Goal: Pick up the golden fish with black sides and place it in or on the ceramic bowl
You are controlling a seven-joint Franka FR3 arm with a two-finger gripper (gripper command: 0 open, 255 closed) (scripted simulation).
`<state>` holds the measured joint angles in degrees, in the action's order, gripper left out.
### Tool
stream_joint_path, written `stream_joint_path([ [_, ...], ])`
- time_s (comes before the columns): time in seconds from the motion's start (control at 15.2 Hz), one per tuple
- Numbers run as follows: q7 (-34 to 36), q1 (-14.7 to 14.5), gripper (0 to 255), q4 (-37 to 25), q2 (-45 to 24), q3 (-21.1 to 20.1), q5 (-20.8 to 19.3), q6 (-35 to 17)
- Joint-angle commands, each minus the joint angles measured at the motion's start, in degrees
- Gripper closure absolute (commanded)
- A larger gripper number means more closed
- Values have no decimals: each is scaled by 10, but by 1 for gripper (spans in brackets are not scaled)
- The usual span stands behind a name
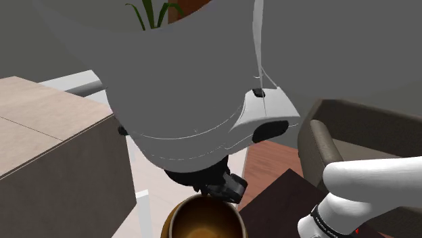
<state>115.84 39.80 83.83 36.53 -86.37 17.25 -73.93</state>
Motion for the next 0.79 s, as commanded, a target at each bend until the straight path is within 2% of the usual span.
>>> stream_joint_path([
  [0.0, 19, 17, 255, -29, 10, -24, 15, 15],
  [0.13, 40, 40, 255, -70, 23, -52, 32, 36],
  [0.2, 60, 65, 255, -112, 36, -78, 49, 56],
  [0.73, 60, 21, 255, -26, 46, -67, 56, -7],
])
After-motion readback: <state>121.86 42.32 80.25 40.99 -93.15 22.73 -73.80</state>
